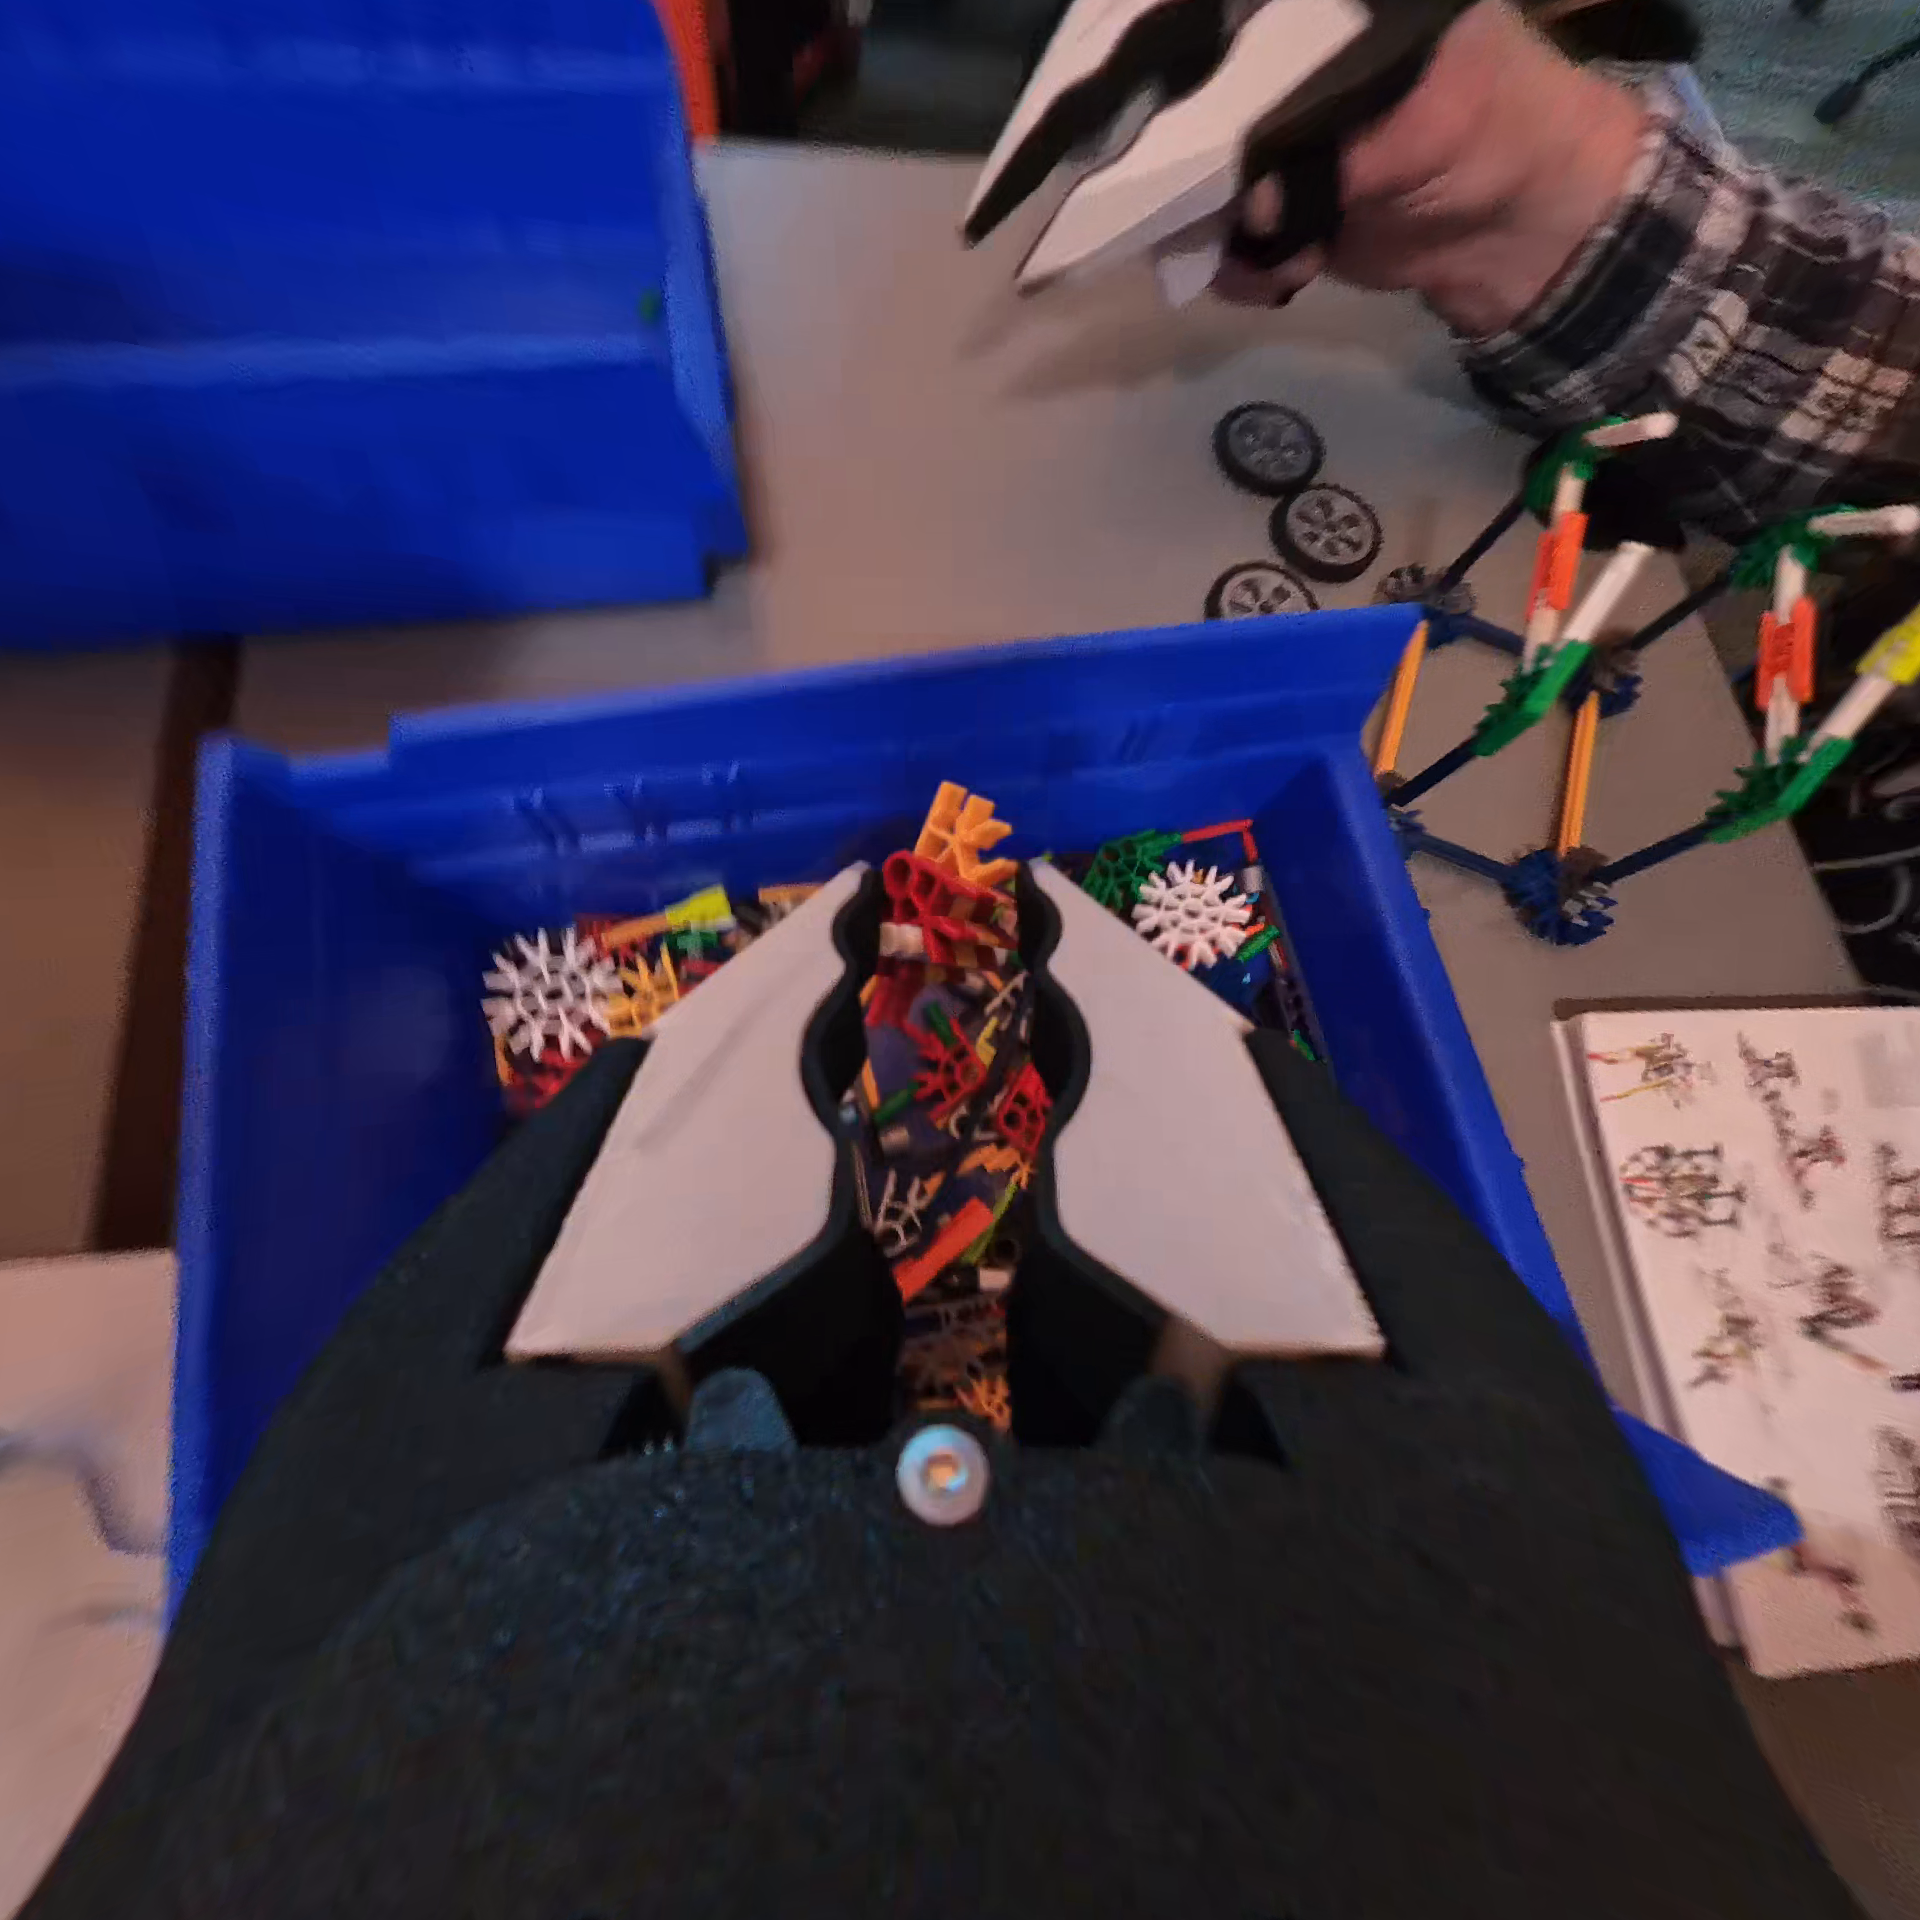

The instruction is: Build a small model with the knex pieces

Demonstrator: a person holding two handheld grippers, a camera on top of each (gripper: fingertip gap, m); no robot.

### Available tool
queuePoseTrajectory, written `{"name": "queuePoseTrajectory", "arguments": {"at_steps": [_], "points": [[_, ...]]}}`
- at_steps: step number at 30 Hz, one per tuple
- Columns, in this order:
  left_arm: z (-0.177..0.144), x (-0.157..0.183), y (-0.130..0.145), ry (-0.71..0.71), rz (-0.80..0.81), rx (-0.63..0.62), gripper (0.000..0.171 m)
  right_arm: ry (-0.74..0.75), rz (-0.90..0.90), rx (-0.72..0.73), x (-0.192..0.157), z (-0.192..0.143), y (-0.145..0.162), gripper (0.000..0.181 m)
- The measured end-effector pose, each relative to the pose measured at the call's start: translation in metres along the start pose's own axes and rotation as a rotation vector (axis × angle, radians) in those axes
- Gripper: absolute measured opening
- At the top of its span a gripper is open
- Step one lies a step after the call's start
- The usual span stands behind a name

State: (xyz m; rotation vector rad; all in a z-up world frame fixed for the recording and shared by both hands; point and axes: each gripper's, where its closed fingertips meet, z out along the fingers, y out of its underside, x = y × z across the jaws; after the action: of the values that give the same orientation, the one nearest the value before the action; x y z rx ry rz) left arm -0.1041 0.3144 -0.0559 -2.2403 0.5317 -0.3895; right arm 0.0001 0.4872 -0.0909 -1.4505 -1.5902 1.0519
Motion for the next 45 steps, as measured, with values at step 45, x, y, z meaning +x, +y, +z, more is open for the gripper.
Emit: {"name": "queuePoseTrajectory", "arguments": {"at_steps": [45], "points": [[0.044, -0.043, 0.088, -0.201, 0.231, -0.683, 0.022, 0.052, -0.028, -0.069, 0.008, 0.006, 0.014, 0.022]]}}
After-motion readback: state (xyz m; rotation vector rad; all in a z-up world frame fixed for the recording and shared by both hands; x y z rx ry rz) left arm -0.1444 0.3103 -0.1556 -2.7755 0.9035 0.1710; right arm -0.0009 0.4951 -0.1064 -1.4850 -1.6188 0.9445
